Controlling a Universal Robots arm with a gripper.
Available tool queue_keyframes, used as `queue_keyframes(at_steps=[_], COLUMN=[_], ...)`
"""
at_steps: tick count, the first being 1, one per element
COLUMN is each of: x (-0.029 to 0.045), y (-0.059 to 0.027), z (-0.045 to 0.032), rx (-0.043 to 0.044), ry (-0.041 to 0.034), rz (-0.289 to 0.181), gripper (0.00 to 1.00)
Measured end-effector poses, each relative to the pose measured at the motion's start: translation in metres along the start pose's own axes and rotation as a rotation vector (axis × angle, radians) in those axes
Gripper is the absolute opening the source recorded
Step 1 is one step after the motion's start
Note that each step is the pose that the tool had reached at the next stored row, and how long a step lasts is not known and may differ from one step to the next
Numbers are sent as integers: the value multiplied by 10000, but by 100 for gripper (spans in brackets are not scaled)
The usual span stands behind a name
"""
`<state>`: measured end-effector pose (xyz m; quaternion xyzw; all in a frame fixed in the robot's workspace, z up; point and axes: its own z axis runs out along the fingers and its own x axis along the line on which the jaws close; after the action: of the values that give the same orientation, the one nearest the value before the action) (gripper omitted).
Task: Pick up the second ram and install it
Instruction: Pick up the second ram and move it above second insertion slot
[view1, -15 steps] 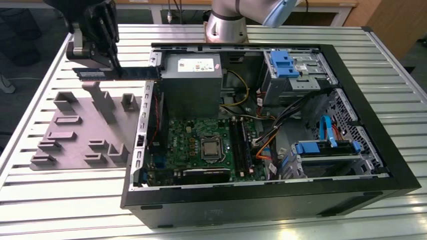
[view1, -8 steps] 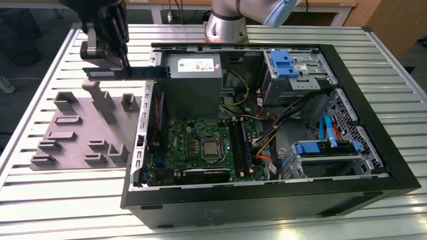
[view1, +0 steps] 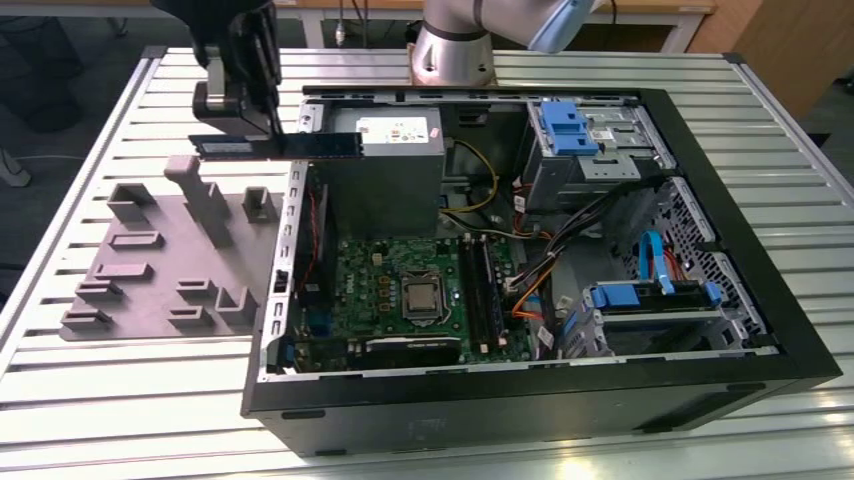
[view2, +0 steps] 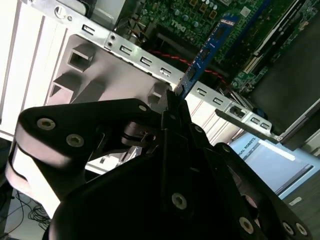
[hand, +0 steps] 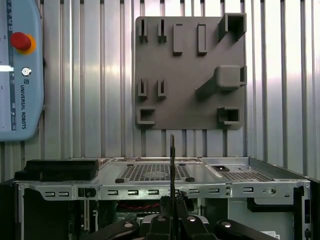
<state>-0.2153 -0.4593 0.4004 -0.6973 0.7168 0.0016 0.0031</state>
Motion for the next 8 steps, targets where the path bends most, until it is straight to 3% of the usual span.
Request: queue_keyframes(at_steps=[8], x=[-5], y=[-166], z=[0], rx=[-1], ry=[1], rz=[0], gripper=[14])
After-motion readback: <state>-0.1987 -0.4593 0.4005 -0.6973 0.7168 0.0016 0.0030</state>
